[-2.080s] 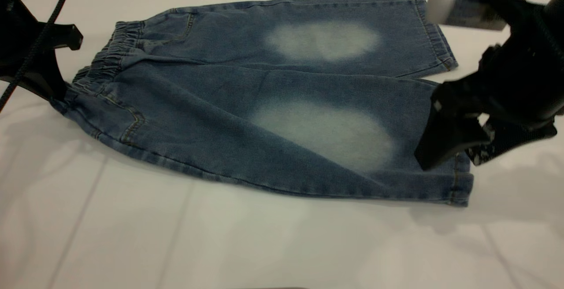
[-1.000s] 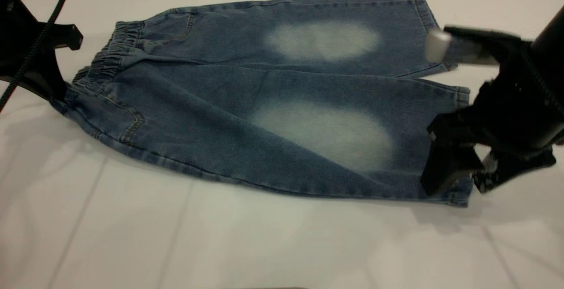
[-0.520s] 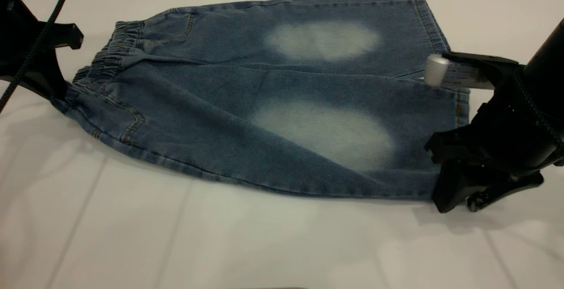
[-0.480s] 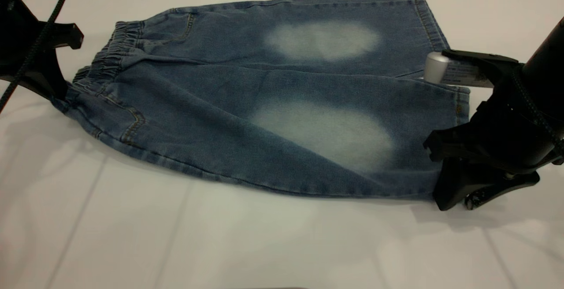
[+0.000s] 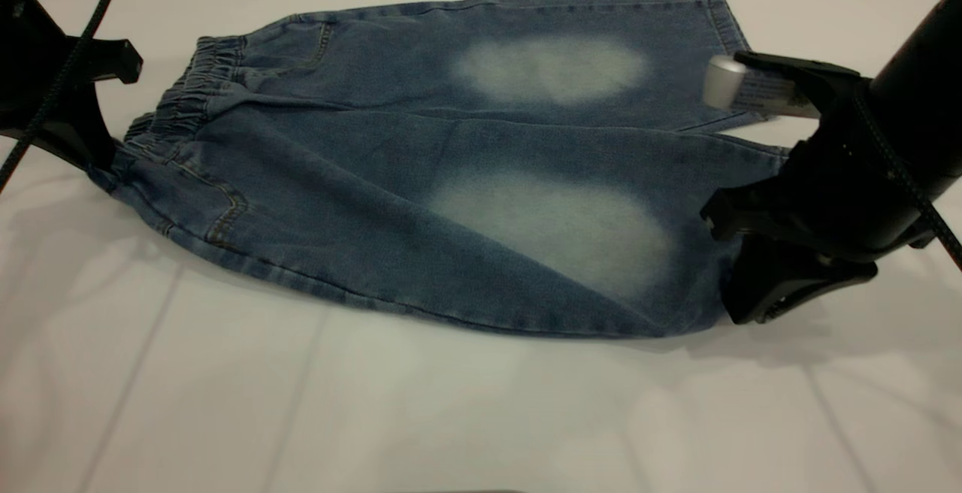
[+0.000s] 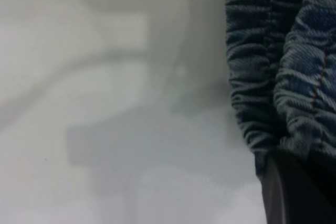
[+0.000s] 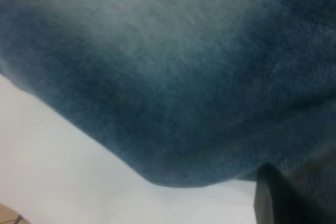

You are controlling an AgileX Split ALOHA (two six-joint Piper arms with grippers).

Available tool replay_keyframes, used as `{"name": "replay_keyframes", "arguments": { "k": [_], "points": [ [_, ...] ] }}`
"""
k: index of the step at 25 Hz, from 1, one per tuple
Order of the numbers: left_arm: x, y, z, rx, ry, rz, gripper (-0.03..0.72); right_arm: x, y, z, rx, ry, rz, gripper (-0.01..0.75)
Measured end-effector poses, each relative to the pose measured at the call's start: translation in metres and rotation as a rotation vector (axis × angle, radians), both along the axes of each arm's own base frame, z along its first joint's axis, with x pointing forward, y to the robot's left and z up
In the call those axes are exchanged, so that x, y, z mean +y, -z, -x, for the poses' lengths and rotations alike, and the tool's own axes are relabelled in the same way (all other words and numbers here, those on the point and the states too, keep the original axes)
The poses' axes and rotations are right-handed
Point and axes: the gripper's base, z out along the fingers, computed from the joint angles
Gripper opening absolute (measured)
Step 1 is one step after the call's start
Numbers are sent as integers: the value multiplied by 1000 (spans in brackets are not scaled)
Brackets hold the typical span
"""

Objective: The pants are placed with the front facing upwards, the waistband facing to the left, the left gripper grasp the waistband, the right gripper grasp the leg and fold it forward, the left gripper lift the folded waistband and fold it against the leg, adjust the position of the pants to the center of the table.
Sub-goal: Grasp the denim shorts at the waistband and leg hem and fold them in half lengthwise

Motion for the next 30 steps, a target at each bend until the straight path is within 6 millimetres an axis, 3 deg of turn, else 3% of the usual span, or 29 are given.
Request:
{"name": "replay_keyframes", "arguments": {
  "k": [4,8,13,17,24,30],
  "points": [
    [0,0,0,0,-1,1,41,2,-20,-3,-55,-37,-22,21],
    [0,0,0,0,-1,1,41,2,-63,-7,-183,-74,-57,21],
    [0,-1,-1,-2,-1,2,41,-16,-105,-11,-293,-36,-80,21],
    [-1,-13,-12,-18,-3,13,41,-29,-119,-21,-344,1,-76,21],
    [-4,-51,-43,-108,-21,58,41,-48,-139,-45,-468,52,-39,22],
    [-5,-68,-58,-161,-28,79,41,-49,-146,-58,-523,29,-21,25]
  ]
}}
